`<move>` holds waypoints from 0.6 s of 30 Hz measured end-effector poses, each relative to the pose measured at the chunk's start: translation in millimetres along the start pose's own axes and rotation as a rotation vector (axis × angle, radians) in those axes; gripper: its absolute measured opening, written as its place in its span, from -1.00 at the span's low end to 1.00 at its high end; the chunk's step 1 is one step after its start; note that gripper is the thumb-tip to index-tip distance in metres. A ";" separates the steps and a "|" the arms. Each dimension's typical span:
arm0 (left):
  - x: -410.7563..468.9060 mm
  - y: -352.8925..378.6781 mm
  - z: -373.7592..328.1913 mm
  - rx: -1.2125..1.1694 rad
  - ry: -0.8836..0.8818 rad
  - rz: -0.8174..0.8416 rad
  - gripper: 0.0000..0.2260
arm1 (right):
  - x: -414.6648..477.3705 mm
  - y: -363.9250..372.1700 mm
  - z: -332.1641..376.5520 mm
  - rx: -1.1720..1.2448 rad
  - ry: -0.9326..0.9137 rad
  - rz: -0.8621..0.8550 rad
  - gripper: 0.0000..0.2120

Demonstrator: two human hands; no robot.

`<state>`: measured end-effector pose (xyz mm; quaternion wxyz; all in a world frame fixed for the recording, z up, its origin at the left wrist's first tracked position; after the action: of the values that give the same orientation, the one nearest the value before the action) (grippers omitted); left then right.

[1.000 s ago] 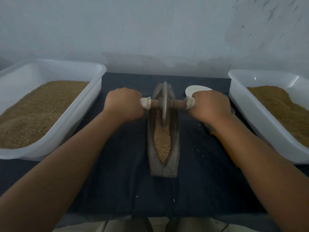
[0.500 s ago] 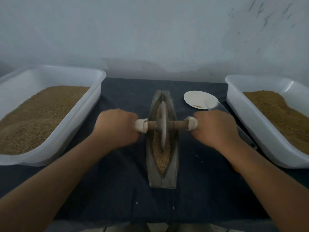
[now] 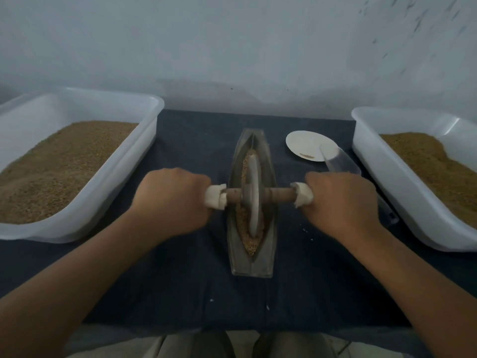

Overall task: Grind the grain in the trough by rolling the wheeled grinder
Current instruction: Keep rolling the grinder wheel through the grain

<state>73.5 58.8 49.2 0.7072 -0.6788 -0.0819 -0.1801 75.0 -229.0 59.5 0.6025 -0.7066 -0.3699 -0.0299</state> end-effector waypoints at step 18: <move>6.3 -2.1 -3.5 0.005 0.065 -0.122 -0.59 | -0.3 0.5 -2.3 0.030 -0.012 -0.092 -0.67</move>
<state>78.1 54.4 53.2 0.6989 -0.6645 -0.1006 -0.2449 76.0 -231.2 59.6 0.6087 -0.6801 -0.4059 -0.0479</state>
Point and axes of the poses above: each hand's wrist, its own x-axis towards the middle knuckle, its own y-axis out of the palm, z = x × y, the point moved 7 cm from there along x, towards the middle knuckle, and after that the axes turned 10 degrees about -y, right-handed, at the moved point
